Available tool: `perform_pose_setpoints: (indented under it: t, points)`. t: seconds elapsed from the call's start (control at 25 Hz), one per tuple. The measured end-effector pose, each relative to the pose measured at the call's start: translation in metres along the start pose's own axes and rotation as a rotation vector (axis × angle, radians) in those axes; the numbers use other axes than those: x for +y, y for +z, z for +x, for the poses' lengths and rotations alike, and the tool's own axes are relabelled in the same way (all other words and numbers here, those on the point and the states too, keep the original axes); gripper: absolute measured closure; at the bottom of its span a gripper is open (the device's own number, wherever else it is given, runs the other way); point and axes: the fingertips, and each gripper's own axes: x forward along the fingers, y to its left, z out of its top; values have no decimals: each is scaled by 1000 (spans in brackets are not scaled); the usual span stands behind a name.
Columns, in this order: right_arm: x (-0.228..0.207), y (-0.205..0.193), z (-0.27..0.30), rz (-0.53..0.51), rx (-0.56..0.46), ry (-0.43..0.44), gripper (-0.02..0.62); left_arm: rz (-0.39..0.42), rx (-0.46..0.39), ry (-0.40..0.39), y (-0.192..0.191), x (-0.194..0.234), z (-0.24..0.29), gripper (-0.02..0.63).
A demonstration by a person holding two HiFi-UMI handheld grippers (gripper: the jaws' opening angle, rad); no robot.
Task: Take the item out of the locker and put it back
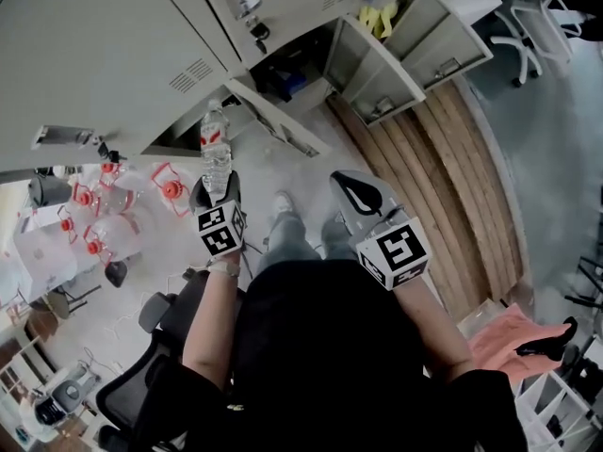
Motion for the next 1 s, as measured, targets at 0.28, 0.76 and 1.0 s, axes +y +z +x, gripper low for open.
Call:
perform_pose_setpoints:
  t: [0.28, 0.76, 1.0]
  points:
    - [-3, -1, -9, -4, -1, 31, 598, -10, -9, -39, 9, -21, -52, 314]
    - [-2, 6, -19, -16, -15, 82, 598, 2, -87, -78, 52, -44, -136, 314]
    - [-3, 17, -24, -23, -40, 85, 598, 2, -123, -84, 72, -48, -166, 314]
